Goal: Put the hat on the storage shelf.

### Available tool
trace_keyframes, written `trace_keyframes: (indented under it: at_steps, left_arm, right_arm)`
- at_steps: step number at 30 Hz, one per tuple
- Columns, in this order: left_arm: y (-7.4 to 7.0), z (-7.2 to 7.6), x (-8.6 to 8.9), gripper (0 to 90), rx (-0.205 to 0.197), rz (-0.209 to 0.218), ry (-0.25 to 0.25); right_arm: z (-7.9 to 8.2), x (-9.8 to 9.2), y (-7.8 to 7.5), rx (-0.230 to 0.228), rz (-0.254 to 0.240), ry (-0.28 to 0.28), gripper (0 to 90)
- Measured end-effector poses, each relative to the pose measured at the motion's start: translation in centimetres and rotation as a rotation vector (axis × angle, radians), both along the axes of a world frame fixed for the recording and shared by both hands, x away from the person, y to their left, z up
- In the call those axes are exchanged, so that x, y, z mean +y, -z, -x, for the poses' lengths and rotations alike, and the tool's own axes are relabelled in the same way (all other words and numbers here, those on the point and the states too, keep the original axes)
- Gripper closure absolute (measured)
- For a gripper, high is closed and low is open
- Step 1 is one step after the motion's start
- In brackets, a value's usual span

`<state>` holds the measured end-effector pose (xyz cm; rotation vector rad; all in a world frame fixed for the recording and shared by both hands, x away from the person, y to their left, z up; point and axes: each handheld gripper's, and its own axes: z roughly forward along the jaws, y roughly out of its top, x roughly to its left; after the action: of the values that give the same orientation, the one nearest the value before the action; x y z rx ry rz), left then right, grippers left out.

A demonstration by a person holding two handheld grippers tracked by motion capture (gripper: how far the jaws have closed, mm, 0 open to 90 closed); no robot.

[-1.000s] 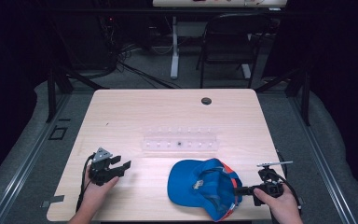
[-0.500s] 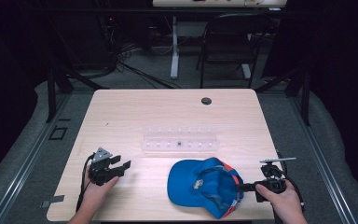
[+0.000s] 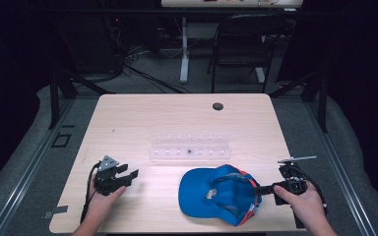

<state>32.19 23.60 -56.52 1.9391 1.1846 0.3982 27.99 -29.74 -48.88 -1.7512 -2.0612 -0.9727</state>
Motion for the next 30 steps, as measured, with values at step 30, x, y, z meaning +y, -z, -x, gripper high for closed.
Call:
trace_keyframes:
  at_steps: [30]
  left_arm:
    - [0.0, 0.0, -0.1, 46.6, 0.002, -0.007, 0.006]
  right_arm:
    - [-3.3, 3.3, -7.5, 0.025, 0.255, -0.091, 77.9]
